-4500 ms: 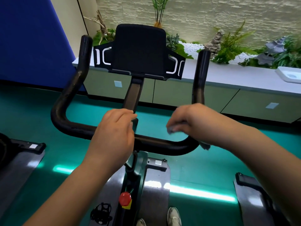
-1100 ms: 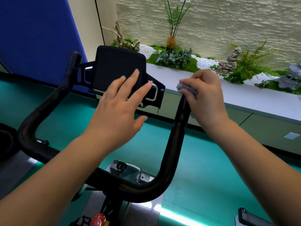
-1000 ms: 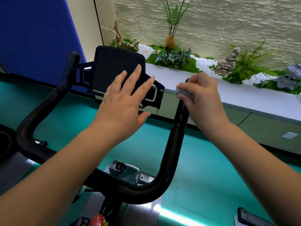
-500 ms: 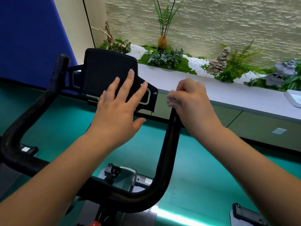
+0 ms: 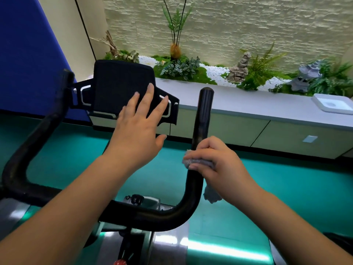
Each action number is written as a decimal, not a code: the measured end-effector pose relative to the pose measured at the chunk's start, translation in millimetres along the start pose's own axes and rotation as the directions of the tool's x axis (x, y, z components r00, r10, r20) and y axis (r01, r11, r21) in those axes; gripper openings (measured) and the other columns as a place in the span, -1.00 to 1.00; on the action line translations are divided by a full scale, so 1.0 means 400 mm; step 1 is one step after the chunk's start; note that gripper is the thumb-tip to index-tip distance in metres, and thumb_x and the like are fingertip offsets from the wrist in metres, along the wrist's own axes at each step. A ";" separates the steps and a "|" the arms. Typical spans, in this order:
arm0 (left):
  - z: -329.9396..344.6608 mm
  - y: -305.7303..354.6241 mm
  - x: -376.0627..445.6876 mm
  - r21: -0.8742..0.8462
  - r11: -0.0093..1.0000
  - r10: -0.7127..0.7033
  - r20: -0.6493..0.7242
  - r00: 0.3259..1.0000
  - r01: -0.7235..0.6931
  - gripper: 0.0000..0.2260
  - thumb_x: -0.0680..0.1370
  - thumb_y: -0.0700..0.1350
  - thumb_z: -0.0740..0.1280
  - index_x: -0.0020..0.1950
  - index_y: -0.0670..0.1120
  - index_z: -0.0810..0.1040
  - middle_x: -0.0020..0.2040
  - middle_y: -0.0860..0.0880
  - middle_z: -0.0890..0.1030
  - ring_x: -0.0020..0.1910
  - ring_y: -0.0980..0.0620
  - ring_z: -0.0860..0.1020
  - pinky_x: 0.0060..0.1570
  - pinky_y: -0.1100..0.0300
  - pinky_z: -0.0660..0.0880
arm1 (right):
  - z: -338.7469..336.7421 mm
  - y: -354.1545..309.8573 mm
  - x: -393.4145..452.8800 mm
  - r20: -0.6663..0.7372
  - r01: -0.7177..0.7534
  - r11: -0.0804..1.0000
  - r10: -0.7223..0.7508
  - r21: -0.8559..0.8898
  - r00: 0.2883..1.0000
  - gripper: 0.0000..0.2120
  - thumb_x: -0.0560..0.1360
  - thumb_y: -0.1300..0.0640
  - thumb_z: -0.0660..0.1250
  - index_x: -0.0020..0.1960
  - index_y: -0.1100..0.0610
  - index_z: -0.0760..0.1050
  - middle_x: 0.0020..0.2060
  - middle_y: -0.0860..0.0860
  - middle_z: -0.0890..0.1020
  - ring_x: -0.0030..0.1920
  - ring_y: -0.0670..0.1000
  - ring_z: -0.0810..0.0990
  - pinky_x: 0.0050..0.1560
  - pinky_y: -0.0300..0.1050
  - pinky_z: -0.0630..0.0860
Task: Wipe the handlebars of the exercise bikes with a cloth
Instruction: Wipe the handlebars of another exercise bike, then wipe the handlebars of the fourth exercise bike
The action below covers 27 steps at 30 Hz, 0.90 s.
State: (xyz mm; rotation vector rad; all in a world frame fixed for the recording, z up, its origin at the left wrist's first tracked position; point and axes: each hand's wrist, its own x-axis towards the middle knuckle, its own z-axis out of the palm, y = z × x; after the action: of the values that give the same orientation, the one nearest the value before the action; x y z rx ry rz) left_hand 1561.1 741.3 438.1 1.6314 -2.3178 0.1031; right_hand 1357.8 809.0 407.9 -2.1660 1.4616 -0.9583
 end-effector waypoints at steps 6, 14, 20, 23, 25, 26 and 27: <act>-0.012 0.030 -0.040 -0.095 0.990 0.096 -0.038 0.995 -0.100 -0.39 0.54 0.03 0.31 0.53 0.03 0.14 0.53 -0.02 0.14 0.47 -0.06 0.11 0.43 -0.05 0.13 | -0.025 -0.013 -0.036 -0.190 -0.154 0.980 0.176 0.124 0.966 -0.80 0.45 0.19 0.42 0.03 -0.03 0.64 -0.11 -0.03 0.48 -0.05 -0.18 0.49 0.02 -0.46 0.35; -0.017 0.124 -0.053 -0.123 0.985 0.120 -0.007 0.993 -0.120 -0.52 0.55 0.00 0.30 0.46 0.01 0.31 0.47 -0.08 0.21 0.46 -0.08 0.12 0.39 -0.05 0.18 | -0.101 0.076 -0.072 -0.287 -0.301 0.949 0.315 0.093 0.905 -0.82 0.48 0.23 0.38 0.00 0.00 0.63 -0.14 -0.01 0.46 -0.11 -0.11 0.50 -0.04 -0.46 0.37; 0.028 0.287 -0.040 -0.058 0.974 0.217 0.001 0.976 -0.217 -0.53 0.55 0.03 0.28 0.45 0.01 0.33 0.42 -0.01 0.31 0.42 -0.06 0.21 0.36 0.01 0.22 | -0.183 0.224 -0.116 -0.289 -0.381 0.919 0.394 0.103 0.872 -0.85 0.48 0.20 0.40 0.01 0.04 0.65 -0.11 0.00 0.45 -0.11 -0.11 0.50 -0.13 -0.58 0.30; 0.090 0.383 -0.022 -0.025 0.967 0.255 0.042 0.966 -0.255 -0.52 0.55 0.02 0.28 0.45 -0.04 0.33 0.41 -0.04 0.37 0.40 -0.06 0.26 0.37 0.05 0.21 | -0.240 0.310 -0.139 -0.267 -0.390 0.917 0.397 0.080 0.878 -0.86 0.48 0.19 0.39 0.03 0.08 0.64 -0.09 0.03 0.45 -0.14 -0.22 0.47 -0.16 -0.62 0.28; 0.140 0.444 -0.007 0.003 0.968 0.249 0.096 0.964 -0.250 -0.50 0.57 0.04 0.25 0.49 -0.04 0.27 0.43 -0.03 0.35 0.41 -0.04 0.25 0.39 0.08 0.18 | -0.278 0.368 -0.154 -0.245 -0.394 0.916 0.399 0.070 0.884 -0.85 0.49 0.19 0.39 0.04 0.10 0.64 -0.08 0.04 0.45 -0.15 -0.26 0.46 -0.18 -0.62 0.29; 0.167 0.470 0.001 0.016 0.971 0.233 0.123 0.965 -0.237 -0.48 0.58 0.06 0.22 0.51 -0.03 0.22 0.45 -0.01 0.32 0.43 -0.03 0.23 0.41 0.10 0.16 | -0.295 0.397 -0.161 -0.230 -0.397 0.916 0.399 0.056 0.888 -0.85 0.49 0.18 0.39 0.05 0.10 0.64 -0.08 0.04 0.45 -0.16 -0.26 0.46 -0.18 -0.62 0.29; 0.194 0.495 0.010 0.028 0.975 0.213 0.150 0.965 -0.220 -0.47 0.59 0.08 0.20 0.52 -0.02 0.17 0.47 0.00 0.29 0.44 -0.02 0.22 0.42 0.10 0.15 | -0.313 0.425 -0.167 -0.217 -0.398 0.916 0.397 0.039 0.892 -0.85 0.50 0.17 0.38 0.05 0.10 0.63 -0.08 0.03 0.45 -0.16 -0.27 0.45 -0.18 -0.62 0.28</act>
State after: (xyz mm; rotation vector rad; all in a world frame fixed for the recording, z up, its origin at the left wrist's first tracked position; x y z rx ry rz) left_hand 1359.9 789.5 388.0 1.4434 -2.6185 0.0853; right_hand 1140.0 811.2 368.0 -1.6987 1.9185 -1.0619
